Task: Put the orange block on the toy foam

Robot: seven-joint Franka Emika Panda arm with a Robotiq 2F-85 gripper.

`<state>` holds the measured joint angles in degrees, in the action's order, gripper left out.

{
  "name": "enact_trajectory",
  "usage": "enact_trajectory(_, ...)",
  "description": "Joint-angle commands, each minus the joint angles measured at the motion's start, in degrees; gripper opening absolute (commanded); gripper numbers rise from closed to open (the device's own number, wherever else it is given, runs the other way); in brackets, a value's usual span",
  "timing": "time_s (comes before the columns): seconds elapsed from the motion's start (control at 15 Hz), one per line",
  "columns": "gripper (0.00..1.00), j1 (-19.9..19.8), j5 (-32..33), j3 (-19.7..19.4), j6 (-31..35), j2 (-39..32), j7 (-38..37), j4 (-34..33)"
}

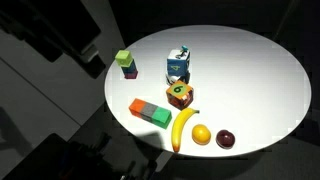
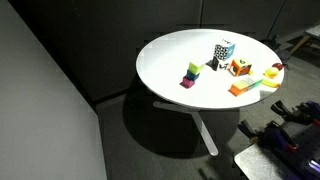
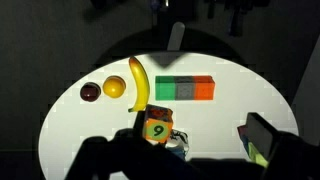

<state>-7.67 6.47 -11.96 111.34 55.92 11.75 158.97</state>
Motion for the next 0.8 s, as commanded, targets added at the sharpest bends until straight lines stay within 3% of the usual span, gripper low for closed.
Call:
enact_trajectory(0.0, 1.0, 0.0, -0.1, 0.1, -0.1, 0.0, 0.0, -0.1)
enact_trajectory(0.73, 1.0, 0.2, 0.0, 1.6, 1.5, -2.3, -2.0, -0.3)
